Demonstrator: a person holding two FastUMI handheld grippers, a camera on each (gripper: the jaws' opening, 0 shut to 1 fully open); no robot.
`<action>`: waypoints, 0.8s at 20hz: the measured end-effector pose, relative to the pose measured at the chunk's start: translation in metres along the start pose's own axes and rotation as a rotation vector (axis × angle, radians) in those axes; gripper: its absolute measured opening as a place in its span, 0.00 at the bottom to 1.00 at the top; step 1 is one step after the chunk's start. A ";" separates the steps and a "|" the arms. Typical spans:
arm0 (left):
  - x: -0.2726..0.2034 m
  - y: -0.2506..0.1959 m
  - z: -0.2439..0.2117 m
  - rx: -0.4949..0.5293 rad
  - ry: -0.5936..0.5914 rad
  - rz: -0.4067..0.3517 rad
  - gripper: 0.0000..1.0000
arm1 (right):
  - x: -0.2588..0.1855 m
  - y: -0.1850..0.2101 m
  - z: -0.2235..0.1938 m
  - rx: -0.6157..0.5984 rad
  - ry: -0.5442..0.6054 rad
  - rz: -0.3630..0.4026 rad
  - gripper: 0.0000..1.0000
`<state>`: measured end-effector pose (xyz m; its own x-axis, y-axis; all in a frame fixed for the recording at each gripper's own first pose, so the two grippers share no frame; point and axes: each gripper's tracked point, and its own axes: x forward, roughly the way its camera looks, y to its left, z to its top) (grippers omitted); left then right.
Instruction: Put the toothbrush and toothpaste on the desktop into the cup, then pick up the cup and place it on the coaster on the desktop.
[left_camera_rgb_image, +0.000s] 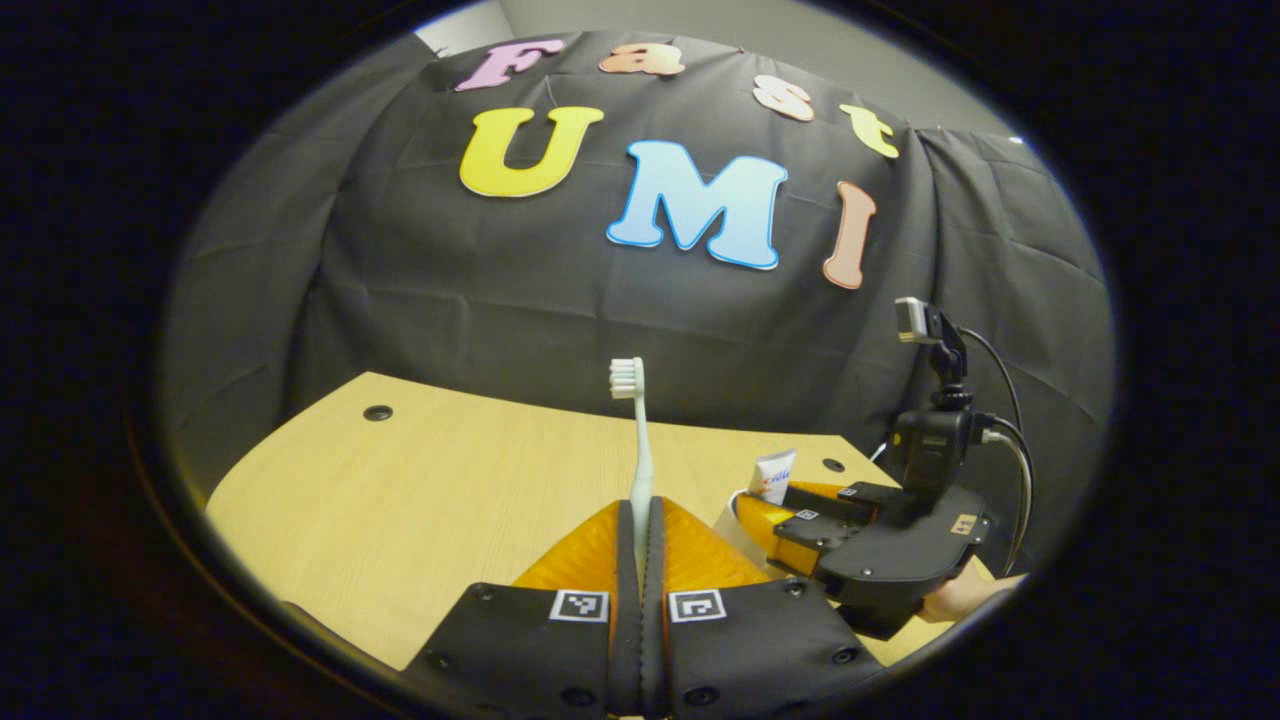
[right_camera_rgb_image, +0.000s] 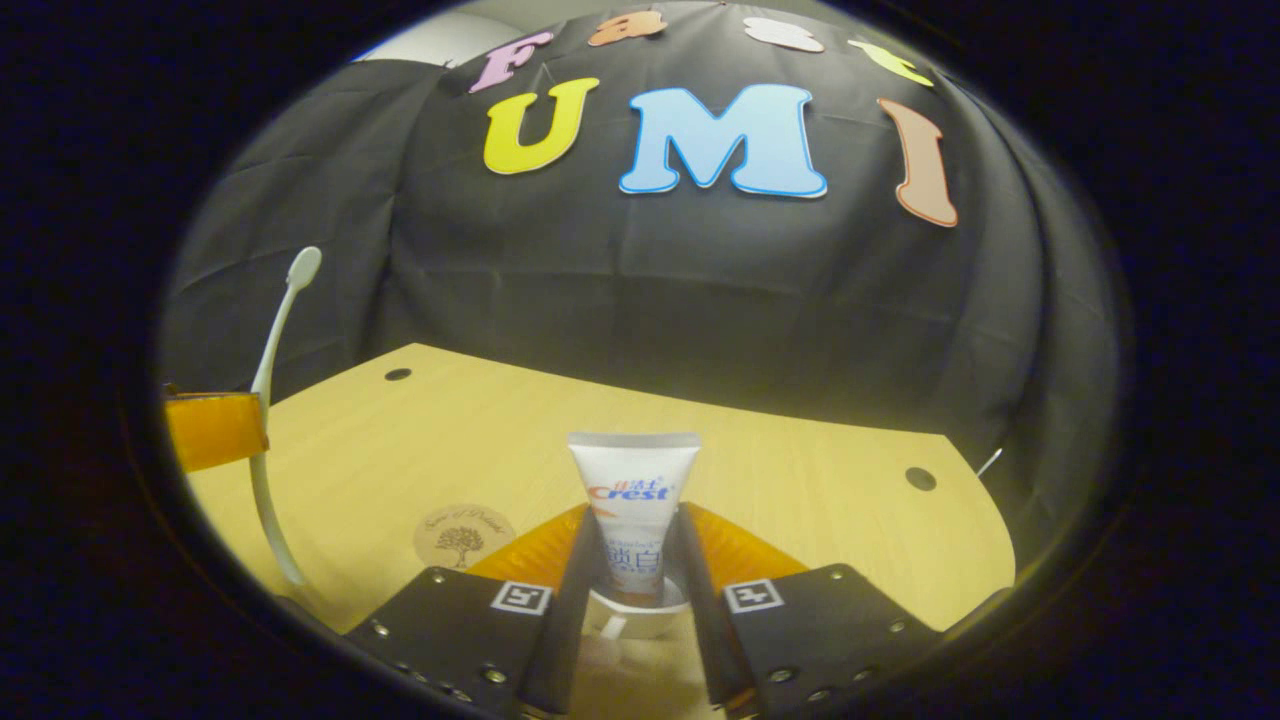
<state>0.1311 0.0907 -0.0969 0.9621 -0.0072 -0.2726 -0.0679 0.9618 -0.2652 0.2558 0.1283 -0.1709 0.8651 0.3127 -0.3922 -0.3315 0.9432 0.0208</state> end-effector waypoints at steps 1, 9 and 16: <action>0.000 -0.002 0.001 -0.002 -0.005 -0.006 0.08 | -0.004 -0.001 0.002 -0.007 -0.005 -0.005 0.51; 0.018 -0.020 0.032 -0.015 -0.111 -0.069 0.07 | -0.050 -0.019 0.047 0.058 -0.108 -0.030 0.82; 0.062 -0.055 0.055 -0.098 -0.192 -0.197 0.07 | -0.115 -0.055 0.054 0.077 -0.123 -0.122 0.82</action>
<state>0.2093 0.0523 -0.0482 0.9910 -0.1304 -0.0296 0.1090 0.9161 -0.3859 0.1949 0.0470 -0.0779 0.9382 0.2025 -0.2808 -0.1958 0.9793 0.0518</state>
